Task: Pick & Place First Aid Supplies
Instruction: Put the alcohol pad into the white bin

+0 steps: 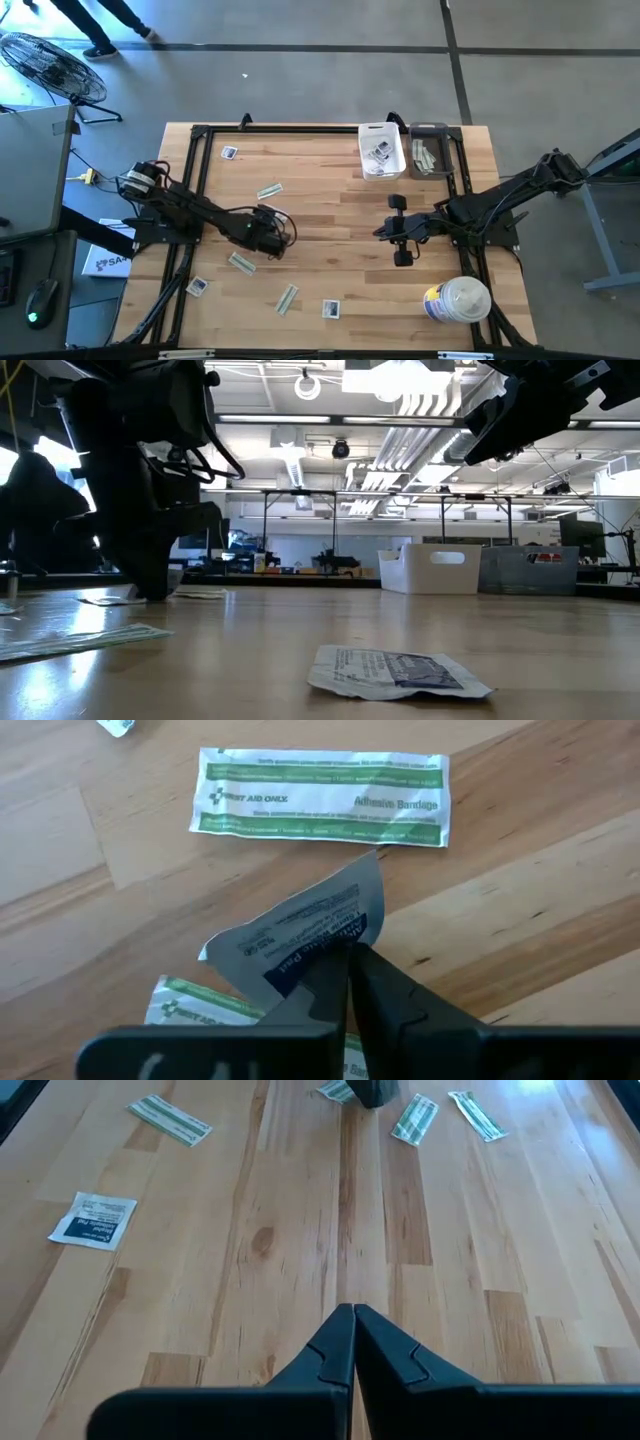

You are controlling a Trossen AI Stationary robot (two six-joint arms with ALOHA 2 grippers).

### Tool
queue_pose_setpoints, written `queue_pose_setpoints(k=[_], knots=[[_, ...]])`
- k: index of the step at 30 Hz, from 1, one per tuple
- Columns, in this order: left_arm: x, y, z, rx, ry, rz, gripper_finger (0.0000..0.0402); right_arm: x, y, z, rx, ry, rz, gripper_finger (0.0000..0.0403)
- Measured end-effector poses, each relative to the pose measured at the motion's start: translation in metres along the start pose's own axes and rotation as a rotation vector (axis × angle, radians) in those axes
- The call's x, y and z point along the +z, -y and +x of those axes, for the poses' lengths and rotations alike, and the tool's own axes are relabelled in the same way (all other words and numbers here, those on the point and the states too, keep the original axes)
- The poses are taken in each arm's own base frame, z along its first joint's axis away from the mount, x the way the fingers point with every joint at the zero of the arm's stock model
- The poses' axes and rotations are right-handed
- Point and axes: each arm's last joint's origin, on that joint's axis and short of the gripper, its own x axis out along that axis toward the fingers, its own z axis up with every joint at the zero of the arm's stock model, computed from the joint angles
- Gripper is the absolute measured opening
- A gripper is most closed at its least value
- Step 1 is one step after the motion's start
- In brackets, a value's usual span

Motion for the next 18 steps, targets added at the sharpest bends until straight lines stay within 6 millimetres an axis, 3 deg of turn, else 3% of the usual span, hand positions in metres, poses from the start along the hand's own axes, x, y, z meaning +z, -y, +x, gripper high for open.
queue_pose_setpoints(k=[5, 13, 18], knots=[[0.006, 0.0, -0.01, 0.002, 0.002, 0.041, 0.0002, 0.0, 0.0, 0.0, 0.0, 0.0, 0.003, 0.0001], [0.026, 0.031, -0.042, -0.165, 0.109, 0.154, 0.0001, 0.001, 0.0, 0.0, 0.001, 0.009, 0.005, 0.0001], [0.052, 0.055, -0.049, -0.358, 0.198, 0.228, 0.0, 0.003, 0.0, 0.0, -0.009, 0.032, 0.01, 0.0004]])
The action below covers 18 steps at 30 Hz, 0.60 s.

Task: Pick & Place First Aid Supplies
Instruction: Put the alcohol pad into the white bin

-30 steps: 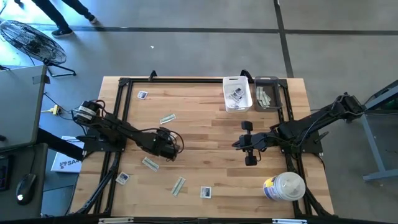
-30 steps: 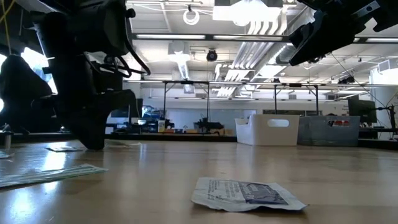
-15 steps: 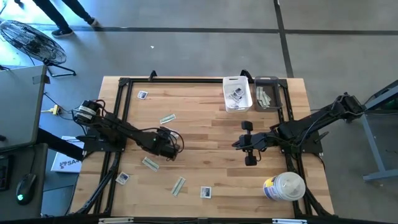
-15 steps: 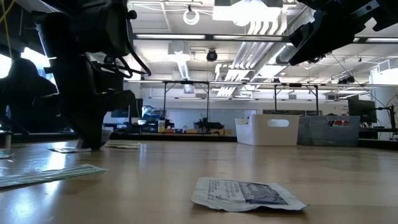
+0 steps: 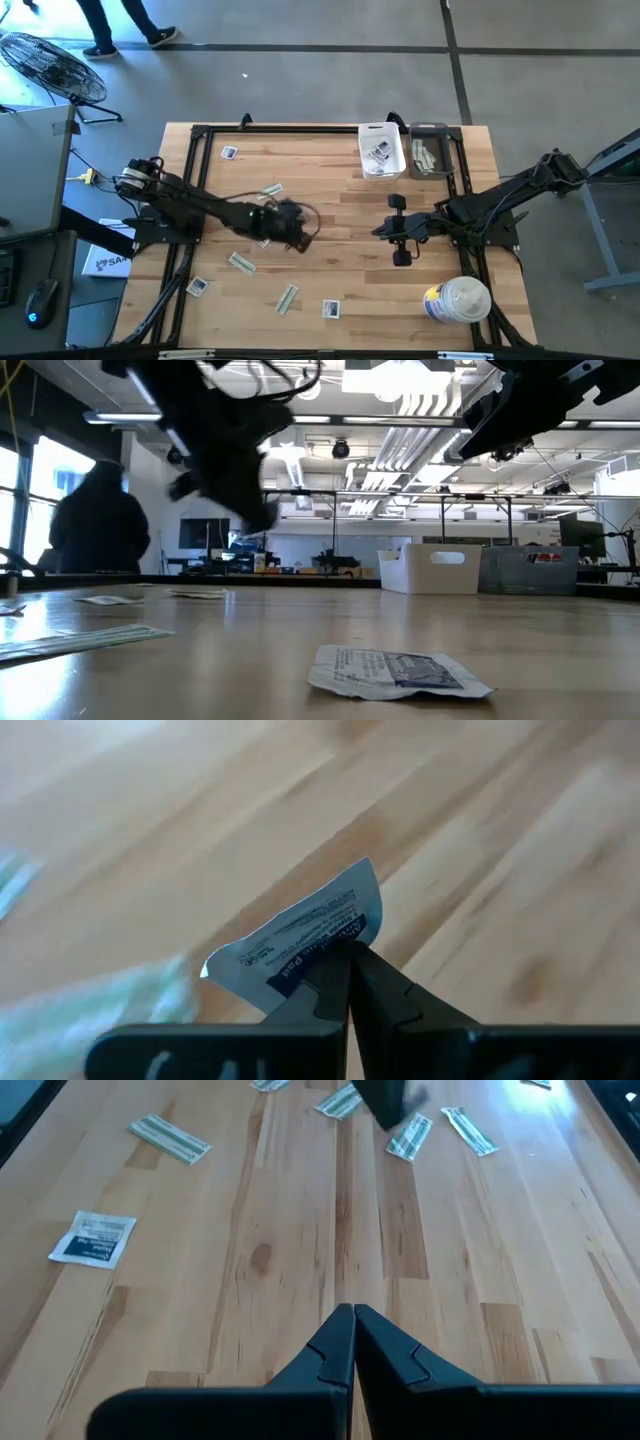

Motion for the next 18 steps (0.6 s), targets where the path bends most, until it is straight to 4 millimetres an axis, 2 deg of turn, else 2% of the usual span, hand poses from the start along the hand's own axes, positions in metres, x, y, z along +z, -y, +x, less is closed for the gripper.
queue_pose_setpoints(k=[7, 12, 14, 16, 18], knots=[[0.064, -0.005, 0.012, -0.158, 0.134, 0.07, 0.0, -0.003, -0.001, -0.001, -0.019, -0.025, -0.007, 0.0006], [0.099, -0.012, 0.019, -0.215, 0.21, 0.136, 0.0, -0.014, 0.002, -0.003, -0.177, -0.109, 0.008, 0.0002], [0.113, -0.011, 0.028, -0.242, 0.235, 0.144, 0.0, -0.02, 0.004, -0.004, -0.209, -0.161, 0.015, 0.0004], [0.123, -0.017, 0.038, -0.224, 0.199, 0.159, 0.0, -0.025, 0.005, -0.005, -0.218, -0.208, 0.01, 0.0006], [0.141, -0.014, 0.05, -0.249, 0.224, 0.162, 0.0, -0.028, 0.006, -0.008, -0.226, -0.24, 0.01, 0.0006]])
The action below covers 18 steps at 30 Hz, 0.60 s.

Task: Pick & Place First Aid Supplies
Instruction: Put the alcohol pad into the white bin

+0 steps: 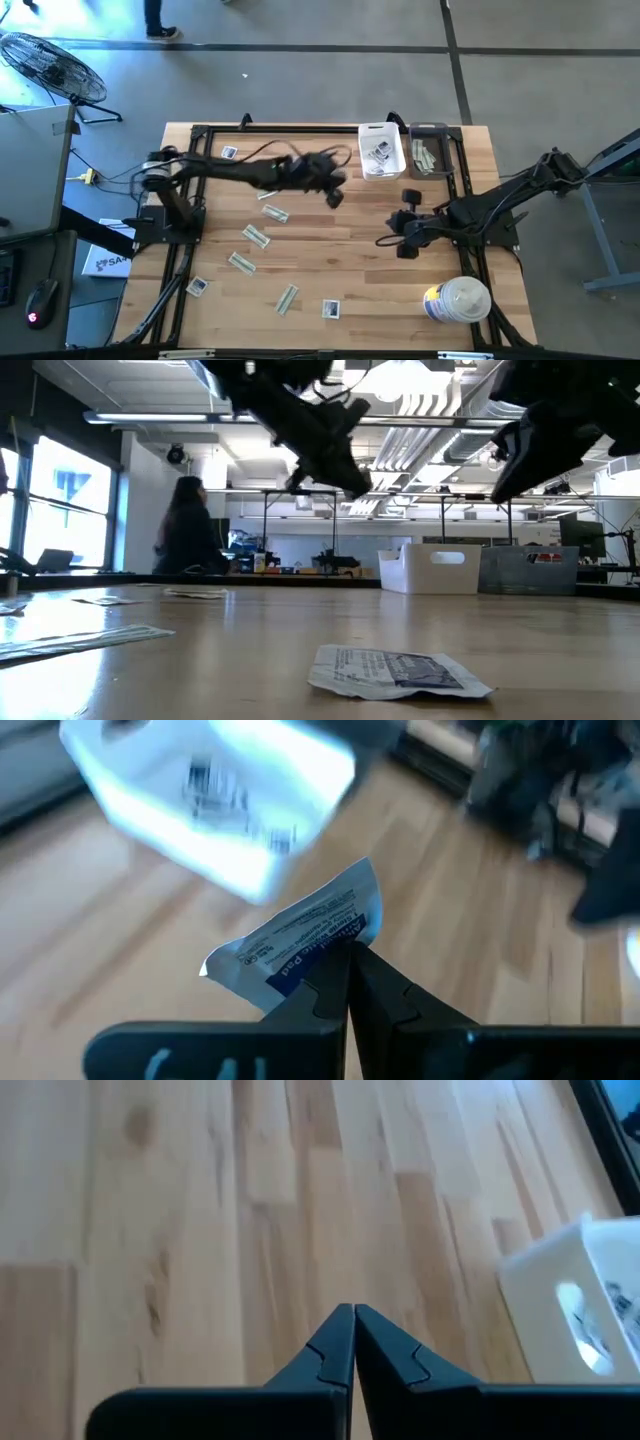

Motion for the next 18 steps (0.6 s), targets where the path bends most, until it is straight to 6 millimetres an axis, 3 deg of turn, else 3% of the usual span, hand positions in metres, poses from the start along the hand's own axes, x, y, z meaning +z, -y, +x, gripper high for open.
queue_pose_setpoints(k=[9, 18], knots=[[0.053, -0.024, 0.063, 0.014, 0.001, 0.038, 0.0, -0.005, 0.014, -0.021, 0.03, 0.022, 0.033, 0.0004], [0.084, -0.06, 0.125, 0.03, 0.003, -0.012, 0.0, -0.013, 0.032, -0.05, 0.058, 0.103, 0.118, 0.0003]])
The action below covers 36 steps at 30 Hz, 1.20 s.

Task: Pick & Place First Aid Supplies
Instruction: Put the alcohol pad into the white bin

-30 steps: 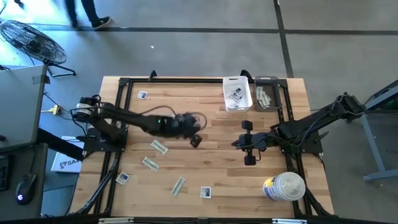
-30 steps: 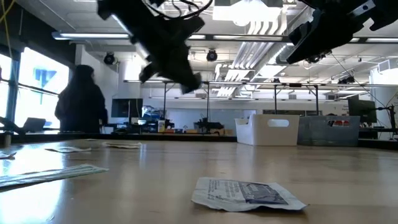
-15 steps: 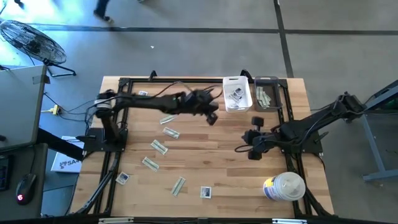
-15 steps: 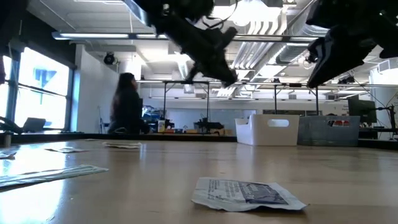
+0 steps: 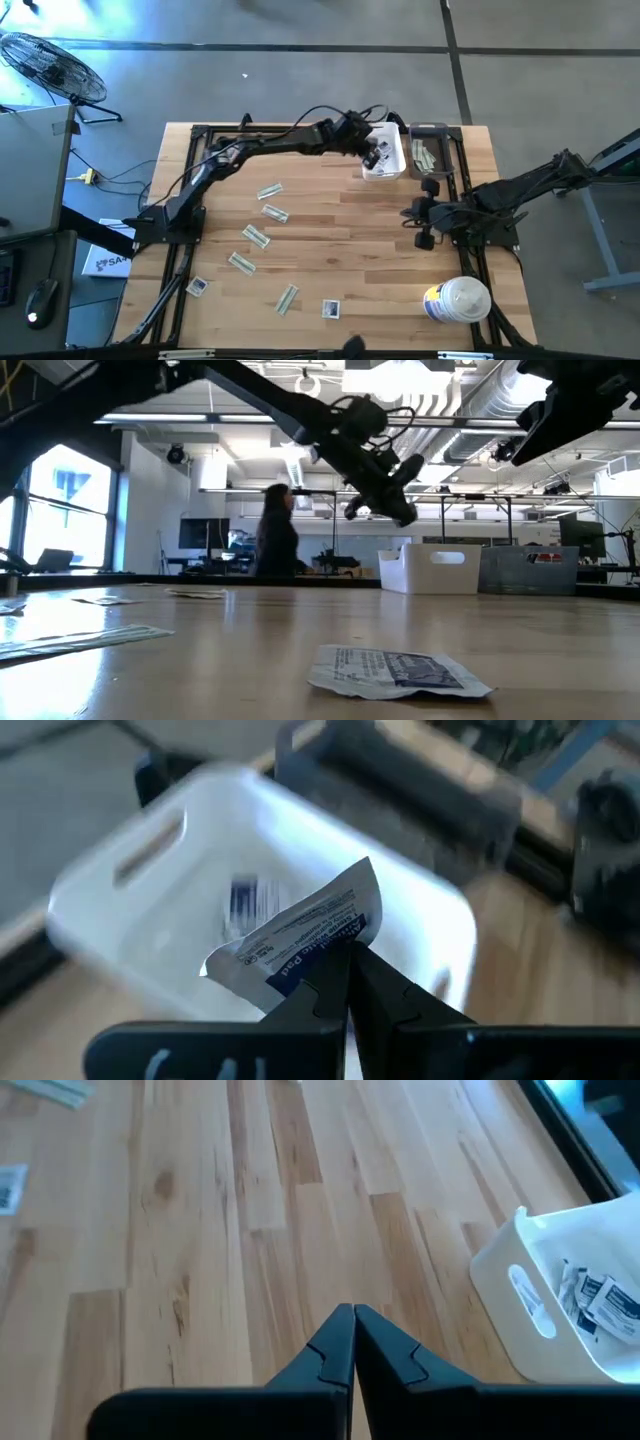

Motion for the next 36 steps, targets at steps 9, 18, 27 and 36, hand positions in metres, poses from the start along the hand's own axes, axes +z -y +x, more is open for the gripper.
queue_pose_setpoints(k=[9, 18, 27, 36], knots=[[-0.008, -0.01, 0.047, -0.016, 0.002, -0.034, 0.0, 0.0, 0.003, -0.005, 0.002, 0.03, -0.009, 0.0002], [-0.025, -0.016, 0.065, -0.007, -0.044, -0.073, 0.0, 0.006, 0.007, -0.004, -0.034, 0.079, -0.01, 0.0001], [-0.026, -0.016, 0.065, -0.003, -0.052, -0.089, 0.0027, 0.01, 0.007, -0.003, -0.024, 0.105, 0.024, 0.0003], [-0.029, -0.016, 0.062, -0.033, -0.116, -0.092, 0.0107, 0.012, 0.006, -0.003, 0.012, 0.12, 0.096, 0.0004]])
